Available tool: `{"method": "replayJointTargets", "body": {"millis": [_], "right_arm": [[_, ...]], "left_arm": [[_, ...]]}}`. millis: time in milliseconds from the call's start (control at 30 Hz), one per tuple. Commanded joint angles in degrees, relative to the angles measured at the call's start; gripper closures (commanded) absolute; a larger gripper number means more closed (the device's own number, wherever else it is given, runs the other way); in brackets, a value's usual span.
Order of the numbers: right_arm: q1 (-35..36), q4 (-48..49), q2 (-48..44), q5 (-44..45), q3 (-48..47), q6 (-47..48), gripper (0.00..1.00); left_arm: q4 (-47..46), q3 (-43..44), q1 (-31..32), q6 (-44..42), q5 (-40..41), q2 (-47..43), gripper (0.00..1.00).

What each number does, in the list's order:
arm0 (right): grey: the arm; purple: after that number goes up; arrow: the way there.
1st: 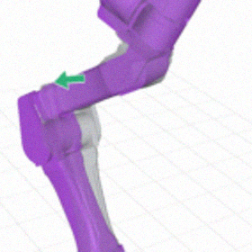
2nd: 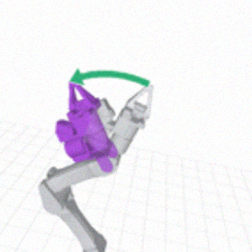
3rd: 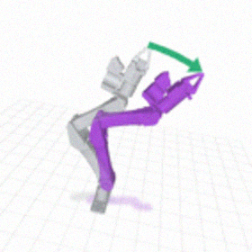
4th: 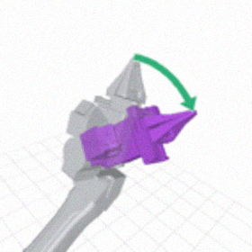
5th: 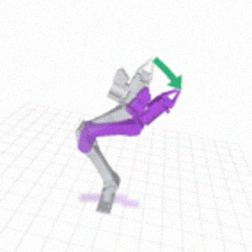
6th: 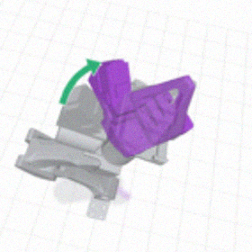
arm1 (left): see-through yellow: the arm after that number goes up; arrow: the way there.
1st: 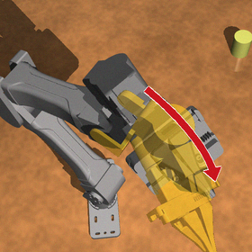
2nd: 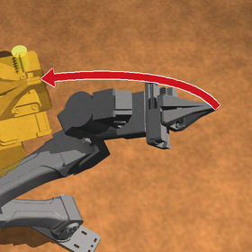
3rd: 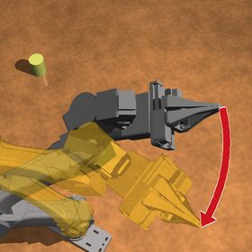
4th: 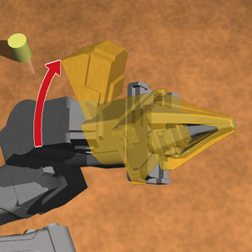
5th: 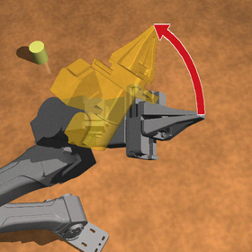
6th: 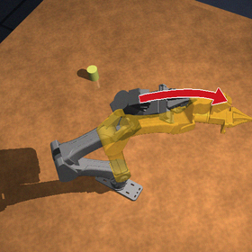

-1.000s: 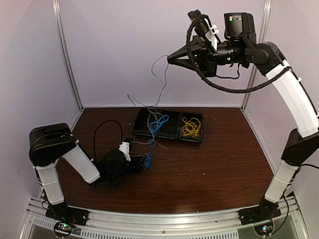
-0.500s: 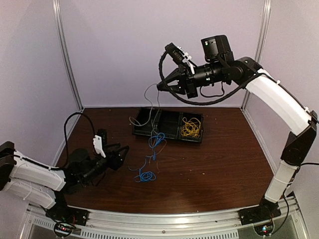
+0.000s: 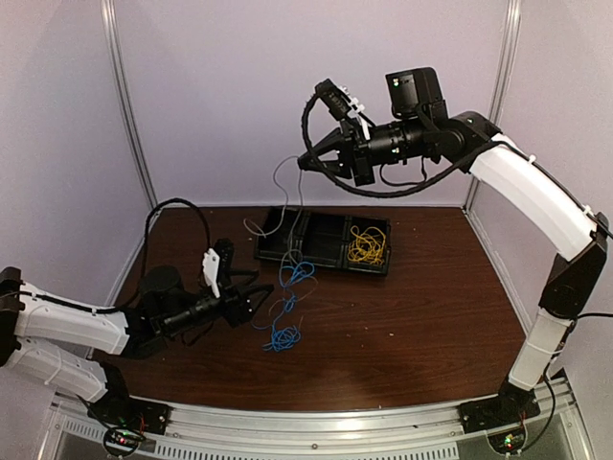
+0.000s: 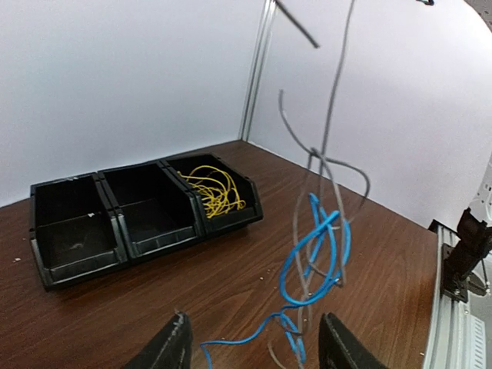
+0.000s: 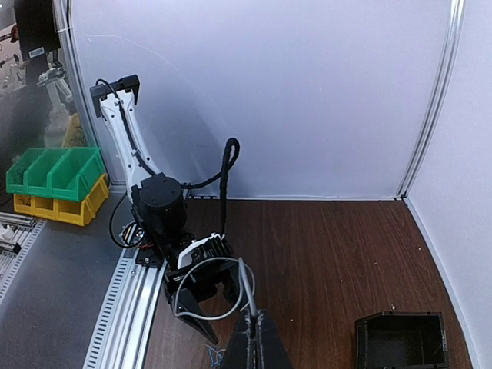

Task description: Untangle the cables

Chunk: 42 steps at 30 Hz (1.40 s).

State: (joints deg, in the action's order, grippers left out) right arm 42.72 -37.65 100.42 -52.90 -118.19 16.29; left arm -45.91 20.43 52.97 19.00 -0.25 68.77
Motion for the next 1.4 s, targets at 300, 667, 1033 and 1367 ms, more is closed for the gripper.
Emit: {"method": "replayJointTargets", "body": {"millis": [300,667,1033,1367], "right_arm": [[-0.2,2.0,-0.1,-0.5,0.4,-1.1,1.00],[-0.9,0.3,-0.6,1.1,-2.5,0.3,1.00],[-10.8,0.8,-2.1,0.9,-21.2,-2.3,1.00],[-12.2,4.4,-3.4,0.7,-11.7,-3.0,1.00]], "left_arm": [[-0.9,9.8,0.2,0.3,-4.3,9.6,0.50],[-2.2,7.9,0.1,2.2,-2.3,12.7,1.00],[-1.7,-2.7,-0.2,8.6,4.3,21.4,1.00],[-0.1,-1.8,-0.1,8.1,4.3,19.5,1.00]]}}
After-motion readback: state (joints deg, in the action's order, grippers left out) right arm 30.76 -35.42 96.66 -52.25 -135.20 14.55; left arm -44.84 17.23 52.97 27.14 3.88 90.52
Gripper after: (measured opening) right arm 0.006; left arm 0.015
